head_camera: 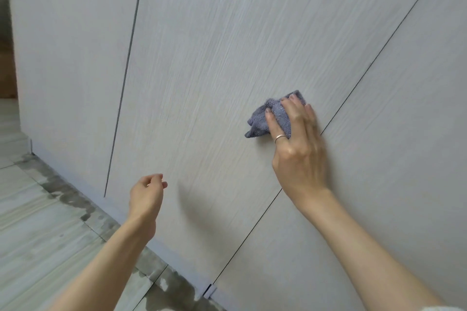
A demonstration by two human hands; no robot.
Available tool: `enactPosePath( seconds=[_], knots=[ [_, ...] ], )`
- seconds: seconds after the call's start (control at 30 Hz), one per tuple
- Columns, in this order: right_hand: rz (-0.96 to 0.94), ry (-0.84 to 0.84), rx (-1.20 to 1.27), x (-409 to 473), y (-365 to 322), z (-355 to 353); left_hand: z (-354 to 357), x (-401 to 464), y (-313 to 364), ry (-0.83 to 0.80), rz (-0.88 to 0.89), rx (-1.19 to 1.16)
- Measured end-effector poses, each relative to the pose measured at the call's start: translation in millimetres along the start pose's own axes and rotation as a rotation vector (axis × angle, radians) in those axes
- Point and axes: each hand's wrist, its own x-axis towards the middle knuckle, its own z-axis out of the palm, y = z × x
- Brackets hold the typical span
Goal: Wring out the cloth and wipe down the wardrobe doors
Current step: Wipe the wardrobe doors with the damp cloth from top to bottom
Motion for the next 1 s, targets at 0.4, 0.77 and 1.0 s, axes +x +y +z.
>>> enactPosePath(
  seconds=[0.4, 0.77, 1.0],
  knots=[
    [-0.171, -0.887, 0.23, -142, -154, 90, -22, 21, 10, 0.218, -0.06, -0.122],
    [-0.268, -0.434, 0.2, -70, -150, 108, -18, 24, -1, 0.21, -0.055, -0.058],
    [-0.391, -0.963, 0.39, -167, -129, 78, -13, 7, -22, 0.024, -0.053, 0.186]
  ],
)
